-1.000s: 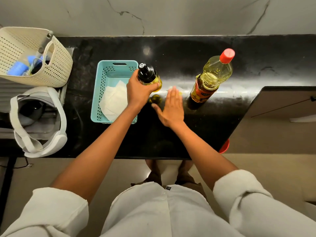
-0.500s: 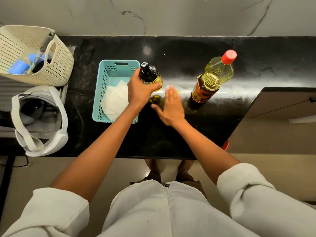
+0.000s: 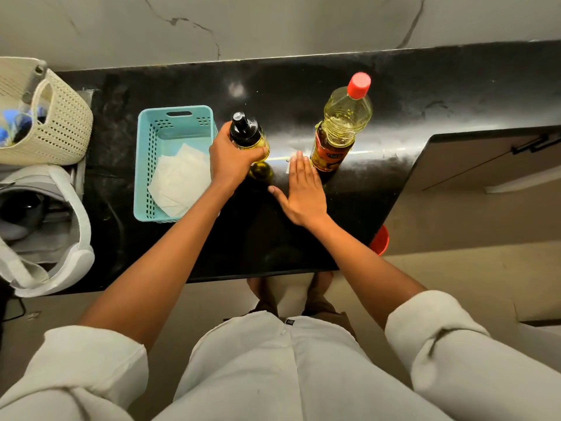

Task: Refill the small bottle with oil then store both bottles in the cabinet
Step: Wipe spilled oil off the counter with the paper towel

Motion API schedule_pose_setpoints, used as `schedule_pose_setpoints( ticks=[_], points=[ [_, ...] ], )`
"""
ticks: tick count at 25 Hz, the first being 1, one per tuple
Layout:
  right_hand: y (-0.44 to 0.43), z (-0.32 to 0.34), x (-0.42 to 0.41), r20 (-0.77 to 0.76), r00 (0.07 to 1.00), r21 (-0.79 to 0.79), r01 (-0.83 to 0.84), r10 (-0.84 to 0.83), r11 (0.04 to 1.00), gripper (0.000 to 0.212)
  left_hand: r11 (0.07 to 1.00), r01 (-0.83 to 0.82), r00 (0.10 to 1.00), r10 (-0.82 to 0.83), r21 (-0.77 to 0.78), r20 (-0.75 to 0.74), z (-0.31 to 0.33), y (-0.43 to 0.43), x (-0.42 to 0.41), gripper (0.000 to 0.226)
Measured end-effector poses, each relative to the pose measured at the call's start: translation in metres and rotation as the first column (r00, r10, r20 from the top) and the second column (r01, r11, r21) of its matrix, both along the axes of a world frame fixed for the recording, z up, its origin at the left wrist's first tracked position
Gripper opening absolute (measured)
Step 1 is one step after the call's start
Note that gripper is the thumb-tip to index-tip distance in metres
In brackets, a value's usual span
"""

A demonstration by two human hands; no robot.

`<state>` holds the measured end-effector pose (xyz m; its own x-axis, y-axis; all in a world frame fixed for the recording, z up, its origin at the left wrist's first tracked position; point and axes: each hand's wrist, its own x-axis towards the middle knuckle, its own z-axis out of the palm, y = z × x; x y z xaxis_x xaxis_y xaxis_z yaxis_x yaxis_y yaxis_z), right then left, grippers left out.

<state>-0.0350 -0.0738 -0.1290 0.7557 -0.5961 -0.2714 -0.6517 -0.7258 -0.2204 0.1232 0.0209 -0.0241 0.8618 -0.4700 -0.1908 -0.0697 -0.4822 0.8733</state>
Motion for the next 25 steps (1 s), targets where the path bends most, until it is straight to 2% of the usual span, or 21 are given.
schedule_pose_setpoints(
  ticks=[2,4,7,10,11,12,14,16,18,20,22,25],
  points=[
    [0.015,0.0,0.004,0.008,0.999,-0.011,0.046,-0.046,0.999,0.107,1.0,-0.003,1.0,0.003,0.008,0.014,0.002,0.001,0.004,0.058],
    [0.042,0.005,0.022,0.028,0.999,0.059,0.017,-0.018,0.998,0.108,1.0,-0.004,1.0,0.003,0.014,0.02,0.003,-0.001,0.008,0.055],
    [0.101,0.008,0.016,0.072,0.975,0.091,-0.215,0.209,0.972,0.102,1.0,0.015,0.999,-0.016,0.02,0.03,0.001,-0.003,0.009,0.053],
    [0.123,0.004,-0.053,0.084,0.911,0.078,-0.41,0.404,0.909,0.097,0.999,0.037,0.999,-0.037,0.021,-0.006,-0.01,-0.005,0.0,0.058],
    [0.111,0.002,-0.077,0.086,0.923,0.046,-0.38,0.375,0.924,0.098,0.999,0.045,0.999,-0.044,0.01,-0.016,-0.015,-0.005,-0.005,0.059],
    [0.089,-0.001,-0.101,0.068,0.959,0.017,-0.276,0.274,0.961,0.099,0.999,0.05,0.999,-0.05,0.006,-0.018,-0.02,-0.005,-0.009,0.059],
    [0.035,0.0,-0.138,0.006,0.998,-0.044,0.068,-0.067,0.997,0.1,0.998,0.056,0.998,-0.056,0.008,-0.006,-0.027,-0.003,-0.015,0.062],
    [-0.001,0.004,-0.143,-0.018,0.938,-0.032,0.345,-0.346,0.938,0.103,0.999,0.043,0.999,-0.043,0.008,-0.008,-0.027,0.0,-0.015,0.062],
    [0.003,0.006,-0.104,-0.037,0.91,0.007,0.414,-0.414,0.91,0.108,0.999,0.033,0.999,-0.033,0.018,0.003,-0.028,0.003,-0.009,0.064],
    [0.035,0.006,-0.047,-0.011,0.967,0.049,0.253,-0.253,0.966,0.107,0.999,0.027,1.0,-0.028,0.039,0.008,-0.027,0.003,-0.004,0.062],
    [0.086,0.002,-0.01,0.038,0.999,0.073,-0.024,0.022,0.997,0.105,0.999,0.03,0.999,-0.031,0.044,0.033,-0.026,0.002,-0.001,0.059],
    [0.148,0.004,-0.025,0.05,0.941,0.103,-0.338,0.334,0.936,0.098,0.997,0.066,0.997,-0.067,0.049,0.038,-0.027,-0.002,-0.004,0.063]
  ],
)
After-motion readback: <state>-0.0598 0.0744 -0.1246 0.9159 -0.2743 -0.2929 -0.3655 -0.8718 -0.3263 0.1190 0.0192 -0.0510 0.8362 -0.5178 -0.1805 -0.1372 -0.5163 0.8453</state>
